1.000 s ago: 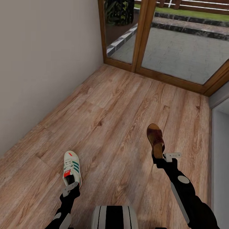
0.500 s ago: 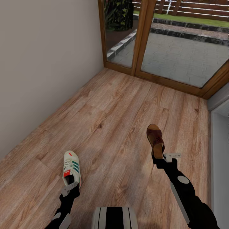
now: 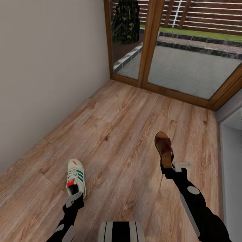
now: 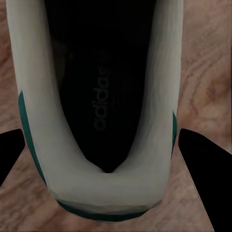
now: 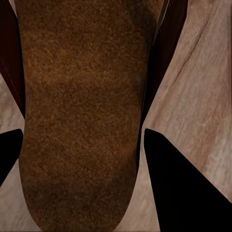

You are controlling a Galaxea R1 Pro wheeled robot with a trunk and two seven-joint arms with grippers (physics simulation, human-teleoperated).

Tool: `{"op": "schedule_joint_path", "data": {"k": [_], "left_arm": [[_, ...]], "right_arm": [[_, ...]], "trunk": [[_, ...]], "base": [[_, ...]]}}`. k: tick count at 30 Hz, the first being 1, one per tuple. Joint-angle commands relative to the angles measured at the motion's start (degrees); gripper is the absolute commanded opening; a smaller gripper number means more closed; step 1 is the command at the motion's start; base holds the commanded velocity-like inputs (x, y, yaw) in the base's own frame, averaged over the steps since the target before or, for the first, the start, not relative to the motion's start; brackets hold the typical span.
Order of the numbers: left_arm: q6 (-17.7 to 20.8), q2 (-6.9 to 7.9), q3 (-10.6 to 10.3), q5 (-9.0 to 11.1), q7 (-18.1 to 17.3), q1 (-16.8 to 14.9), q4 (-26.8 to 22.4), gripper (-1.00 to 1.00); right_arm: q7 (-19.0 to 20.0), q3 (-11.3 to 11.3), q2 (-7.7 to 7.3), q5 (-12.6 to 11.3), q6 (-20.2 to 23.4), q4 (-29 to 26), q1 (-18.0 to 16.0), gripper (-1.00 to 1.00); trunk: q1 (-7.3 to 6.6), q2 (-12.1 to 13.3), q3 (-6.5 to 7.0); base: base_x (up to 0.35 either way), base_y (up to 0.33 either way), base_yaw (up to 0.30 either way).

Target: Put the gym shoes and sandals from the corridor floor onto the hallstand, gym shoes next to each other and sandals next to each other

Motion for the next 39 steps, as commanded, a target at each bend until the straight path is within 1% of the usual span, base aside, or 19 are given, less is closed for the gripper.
{"op": "schedule_joint_path", "data": {"k": [1,4,5,8,9,10,14,15,18,22,23,25,26,27,28,30,31,34,39], "left_arm": [[-0.02,0.04,0.22,0.51,-0.66,-0.02,-0.16,-1.00],[0.06,0.19,0.09,0.35,-1.38,-0.02,-0.66,-1.00],[0.70,1.97,-0.78,-1.73,-4.45,0.06,-1.56,-1.00],[0.79,3.59,-0.89,-3.73,-4.72,0.07,-1.64,-1.00],[0.85,4.50,-0.90,-5.01,-4.79,0.07,-1.51,-1.00],[0.98,6.30,-0.89,-7.64,-4.85,0.14,-1.06,-1.00],[1.04,7.72,-0.88,-9.16,-4.90,0.90,-0.73,-1.00],[1.05,8.20,-0.88,-9.55,-4.92,1.59,-0.65,-1.00],[0.93,8.65,-0.88,-10.01,-4.96,3.01,-0.56,-1.00],[0.74,8.80,-0.88,-10.44,-5.03,5.56,-0.52,-1.00],[0.64,8.81,-0.86,-10.48,-5.05,6.31,-0.51,-1.00],[0.58,8.73,-0.81,-10.54,-5.06,6.93,-0.51,-1.00],[0.52,8.69,-0.77,-10.54,-5.07,7.42,-0.47,-1.00],[0.49,8.67,-0.76,-10.53,-5.07,7.62,-0.46,-1.00],[0.43,8.63,-0.74,-10.49,-5.04,7.95,-0.38,-1.00],[0.36,8.57,-0.69,-10.47,-5.02,8.31,-0.13,-1.00],[0.29,8.52,-0.65,-10.48,-4.96,8.67,0.30,-1.00],[0.18,8.42,-0.58,-10.46,-4.84,9.20,1.39,-1.00],[-0.09,8.35,-0.54,-10.60,-4.53,9.55,3.48,-1.00]], "right_arm": [[-0.30,0.07,-0.01,-0.16,0.34,-0.12,-0.01,-1.00],[-0.32,0.07,0.02,-0.18,0.34,-0.17,-0.01,-1.00],[-0.52,-0.05,0.04,0.18,0.50,0.06,-0.01,-1.00],[-0.55,-0.21,-0.28,0.28,0.56,0.24,-0.01,-1.00],[-0.56,-0.27,-0.43,0.32,0.58,0.38,0.01,-1.00],[-0.57,-0.33,-0.65,0.97,0.60,0.97,0.12,-1.00],[-0.57,-0.46,-0.73,3.41,0.45,3.34,0.27,-1.00],[-0.62,-0.49,-0.73,5.02,0.23,5.22,0.44,-1.00],[-0.99,-0.53,-0.59,7.57,-1.33,9.38,1.09,-1.00],[-3.00,-0.54,-0.45,8.96,-7.71,16.25,2.57,-1.00],[-3.52,-0.55,-0.36,9.12,-10.52,19.16,3.05,-1.00],[-3.88,-0.55,-0.27,9.22,-13.55,22.28,3.40,-1.00],[-4.11,-0.55,-0.18,9.23,-16.75,25.52,3.63,-1.00],[-4.19,-0.55,-0.15,9.23,-18.41,27.16,3.71,-1.00],[-4.31,-0.55,-0.11,9.22,-21.76,30.39,3.82,-1.00],[-4.39,-0.55,-0.08,9.20,-25.01,33.61,3.90,-1.00],[-4.44,-0.55,-0.04,9.18,-28.10,36.82,3.95,-1.00],[-4.47,-0.55,0.06,9.10,-33.71,42.79,4.04,-1.00],[-4.49,-0.55,0.12,9.06,-40.63,50.22,4.07,-1.00]], "trunk": [[-0.03,0.00,0.19],[-0.11,0.04,0.86],[-0.13,0.06,1.15],[-0.21,0.10,2.05],[-0.24,0.11,2.35],[-0.26,0.12,2.66],[-0.37,0.18,3.90],[-0.39,0.19,4.21],[-0.47,0.23,5.14],[-0.57,0.28,6.38],[-0.60,0.30,6.69],[-0.65,0.32,7.31],[-0.68,0.34,7.62],[-0.70,0.35,7.93],[-0.73,0.36,8.24],[-0.78,0.39,8.86],[-0.80,0.40,9.17],[-0.88,0.44,10.11],[-1.01,0.51,11.66]], "base": [[0.000,0.000,0.000],[0.000,0.000,0.000],[0.000,0.000,-0.037],[0.000,0.000,-0.059],[0.000,0.000,-0.071],[0.000,0.000,-0.078],[0.000,0.000,-0.080],[0.000,0.000,-0.082],[0.000,0.000,-0.082],[0.000,0.000,-0.083],[0.000,0.000,-0.083],[0.000,0.000,-0.083],[0.000,0.000,-0.083],[0.000,0.000,-0.083],[0.000,0.000,-0.083],[0.000,0.000,-0.083],[0.000,0.000,-0.083],[0.000,0.000,-0.083],[0.000,0.000,-0.083]]}}
